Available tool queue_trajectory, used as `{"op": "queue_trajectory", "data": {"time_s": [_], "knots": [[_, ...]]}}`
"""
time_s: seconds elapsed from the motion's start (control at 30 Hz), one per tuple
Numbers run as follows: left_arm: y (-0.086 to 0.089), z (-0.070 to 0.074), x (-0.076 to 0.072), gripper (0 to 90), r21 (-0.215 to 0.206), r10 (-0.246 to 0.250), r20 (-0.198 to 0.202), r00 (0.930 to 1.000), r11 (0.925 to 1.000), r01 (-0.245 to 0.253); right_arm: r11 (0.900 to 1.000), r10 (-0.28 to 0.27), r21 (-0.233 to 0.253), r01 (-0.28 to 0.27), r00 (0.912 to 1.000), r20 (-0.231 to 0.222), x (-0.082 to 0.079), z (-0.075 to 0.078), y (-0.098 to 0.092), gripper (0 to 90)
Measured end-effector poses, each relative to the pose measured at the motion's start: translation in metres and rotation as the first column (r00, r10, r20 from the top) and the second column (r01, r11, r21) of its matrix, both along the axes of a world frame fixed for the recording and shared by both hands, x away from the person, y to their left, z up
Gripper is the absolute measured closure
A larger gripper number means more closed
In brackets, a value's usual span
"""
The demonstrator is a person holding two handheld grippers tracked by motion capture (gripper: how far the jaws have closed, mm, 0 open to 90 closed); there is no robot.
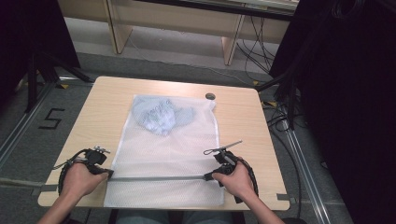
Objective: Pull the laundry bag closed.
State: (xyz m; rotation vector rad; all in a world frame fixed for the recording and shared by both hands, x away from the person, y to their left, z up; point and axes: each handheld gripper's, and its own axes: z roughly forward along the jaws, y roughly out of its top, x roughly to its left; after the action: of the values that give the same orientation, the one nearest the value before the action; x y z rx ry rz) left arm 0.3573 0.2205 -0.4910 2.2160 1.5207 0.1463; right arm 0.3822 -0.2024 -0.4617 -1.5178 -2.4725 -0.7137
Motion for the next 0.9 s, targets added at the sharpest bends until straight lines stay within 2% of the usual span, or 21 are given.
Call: {"op": "queue_trajectory", "data": {"time_s": [0.4,0.5,0.57,0.9], "knots": [[0.0,0.0,0.0,90.0,0.0,-0.002,0.003,1.0,1.0,0.002,1.0,-0.021,-0.002,0.021,0.9998,0.004,0.002,0.0,-0.006,87.0],[0.0,0.0,0.0,90.0,0.004,-0.006,0.001,1.0,1.0,0.006,1.0,-0.012,0.001,0.012,0.9999,0.005,0.003,0.0,-0.009,87.0],[0.0,0.0,0.0,90.0,0.001,-0.004,0.004,1.0,1.0,0.004,1.0,-0.028,-0.007,0.028,0.9996,0.007,0.002,0.0,-0.009,87.0],[0.0,0.0,0.0,90.0,0.004,-0.002,0.002,1.0,1.0,0.002,1.0,-0.023,-0.006,0.023,0.9997,0.003,0.003,-0.001,-0.014,87.0]]}}
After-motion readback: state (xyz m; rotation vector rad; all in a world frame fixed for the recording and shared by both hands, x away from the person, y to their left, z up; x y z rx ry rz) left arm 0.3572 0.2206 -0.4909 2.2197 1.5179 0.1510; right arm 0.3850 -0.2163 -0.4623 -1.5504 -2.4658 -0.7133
